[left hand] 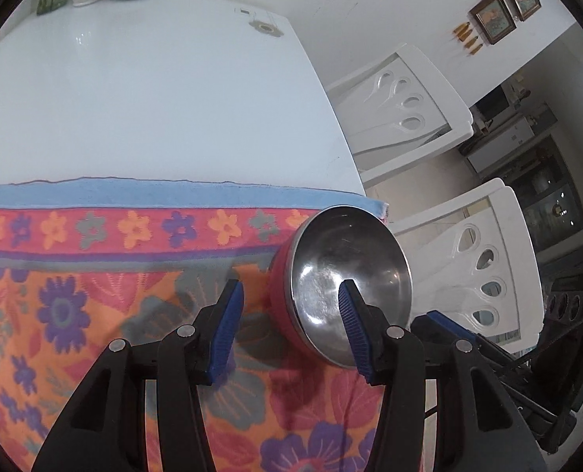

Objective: Organize plates and bowls
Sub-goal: 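Move both grippers to the red-rimmed steel bowl and grasp its rim, then lift the red-rimmed steel bowl and carry it over the nested bowls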

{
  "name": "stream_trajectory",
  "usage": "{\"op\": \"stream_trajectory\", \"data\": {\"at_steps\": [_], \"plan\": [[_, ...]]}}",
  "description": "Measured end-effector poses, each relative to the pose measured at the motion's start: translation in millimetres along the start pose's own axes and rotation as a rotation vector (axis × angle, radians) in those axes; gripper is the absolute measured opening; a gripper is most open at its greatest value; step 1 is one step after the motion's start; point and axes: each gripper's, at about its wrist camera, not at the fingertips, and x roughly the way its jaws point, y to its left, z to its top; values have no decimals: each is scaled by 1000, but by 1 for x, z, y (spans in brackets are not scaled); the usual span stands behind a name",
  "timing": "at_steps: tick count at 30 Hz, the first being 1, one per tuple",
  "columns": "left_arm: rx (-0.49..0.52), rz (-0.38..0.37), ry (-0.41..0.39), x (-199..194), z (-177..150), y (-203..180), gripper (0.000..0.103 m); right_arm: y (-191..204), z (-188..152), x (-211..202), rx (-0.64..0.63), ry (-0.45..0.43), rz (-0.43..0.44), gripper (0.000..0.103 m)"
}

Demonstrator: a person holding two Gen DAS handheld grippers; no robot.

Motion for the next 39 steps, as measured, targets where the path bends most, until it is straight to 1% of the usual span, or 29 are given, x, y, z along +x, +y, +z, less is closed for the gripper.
{"op": "stream_trajectory", "data": {"at_steps": [1,6,7,9,12,13,14,15,17,19,20,21,23,25,27,29,31,36,39], "plan": [[1,-2,-1,3,1,0,46,1,1,3,-2,2,-1,48],[0,0,1,12,3,3,45,1,6,24,-12,18,3,48],[1,-2,4,13,3,3,42,1,7,27,-14,19,2,48],[1,-4,13,18,3,4,41,0,8,34,-15,28,-4,48],[17,-9,22,27,4,4,31,-4,10,44,-1,46,2,48],[27,-11,27,29,5,3,25,-5,11,46,4,50,3,48],[40,-9,31,31,4,2,21,-5,11,48,9,52,5,48],[50,-1,30,32,4,1,20,-6,11,49,13,54,7,48],[75,15,24,34,3,-1,19,-8,11,53,17,63,9,44],[86,23,23,35,3,-2,18,-10,11,57,17,76,11,39],[86,24,24,36,3,-2,18,-10,10,59,19,83,9,34],[84,23,25,36,3,-1,18,-10,10,61,21,89,7,33],[79,16,29,37,3,1,18,-11,9,65,24,103,21,25],[84,17,26,34,1,0,18,-8,7,65,15,109,16,23],[86,22,29,31,0,-1,18,-5,6,62,12,118,1,24],[89,31,24,26,-1,-4,18,-3,4,57,34,134,16,24],[95,29,11,18,-2,-9,18,0,1,46,48,130,36,24],[99,34,-31,-18,-12,-17,18,21,-7,8,33,97,63,24],[99,34,-65,-48,-22,-23,18,38,-15,-18,12,74,72,24]]}}
